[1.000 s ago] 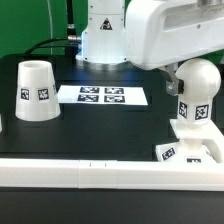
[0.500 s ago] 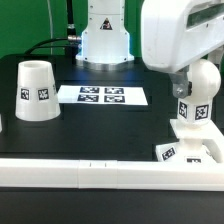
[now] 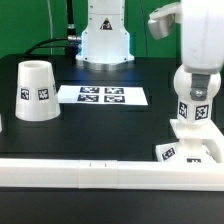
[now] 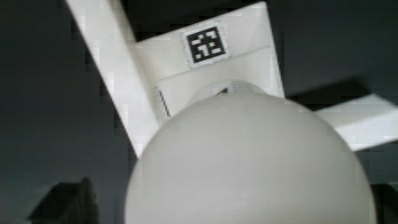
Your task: Assemble lamp
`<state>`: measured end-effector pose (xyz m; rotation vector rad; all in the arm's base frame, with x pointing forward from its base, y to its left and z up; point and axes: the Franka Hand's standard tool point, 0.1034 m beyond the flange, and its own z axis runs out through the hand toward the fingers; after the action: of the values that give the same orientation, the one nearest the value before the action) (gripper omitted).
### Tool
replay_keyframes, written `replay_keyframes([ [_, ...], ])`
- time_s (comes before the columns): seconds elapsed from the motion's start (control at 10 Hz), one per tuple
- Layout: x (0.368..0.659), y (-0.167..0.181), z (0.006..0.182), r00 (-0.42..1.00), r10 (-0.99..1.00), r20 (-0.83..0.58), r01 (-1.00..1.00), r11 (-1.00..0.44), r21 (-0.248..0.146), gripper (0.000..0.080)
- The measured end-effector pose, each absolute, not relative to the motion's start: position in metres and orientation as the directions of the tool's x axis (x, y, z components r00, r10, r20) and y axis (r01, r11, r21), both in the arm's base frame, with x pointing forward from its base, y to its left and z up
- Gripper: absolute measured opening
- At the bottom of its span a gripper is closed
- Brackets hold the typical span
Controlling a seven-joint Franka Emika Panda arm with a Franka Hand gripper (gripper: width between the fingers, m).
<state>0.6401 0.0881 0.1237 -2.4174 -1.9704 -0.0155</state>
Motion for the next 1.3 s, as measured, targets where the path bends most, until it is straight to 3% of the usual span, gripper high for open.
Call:
replay_keyframes([
  [0.5,0.6391,0.0850,0.1209,-0.087,0.996,-0.007,0.996,0.087,-0.007,0.0698],
  [0.7,0.6386,0.0840,0.1192,-0.083,0.997,-0.007,0.997,0.083,-0.010,0.0698],
  [0.8,0.6386,0.0837,0.1192,-0.082,0.997,-0.007,0.997,0.082,-0.010,0.0574],
  [1.2,0.6385,0.0831,0.1192,-0.052,0.999,-0.008,0.999,0.052,-0.011,0.0576],
  [1.3,0.6381,0.0835,0.1190,0.022,1.000,-0.004,1.000,-0.022,-0.012,0.0576],
])
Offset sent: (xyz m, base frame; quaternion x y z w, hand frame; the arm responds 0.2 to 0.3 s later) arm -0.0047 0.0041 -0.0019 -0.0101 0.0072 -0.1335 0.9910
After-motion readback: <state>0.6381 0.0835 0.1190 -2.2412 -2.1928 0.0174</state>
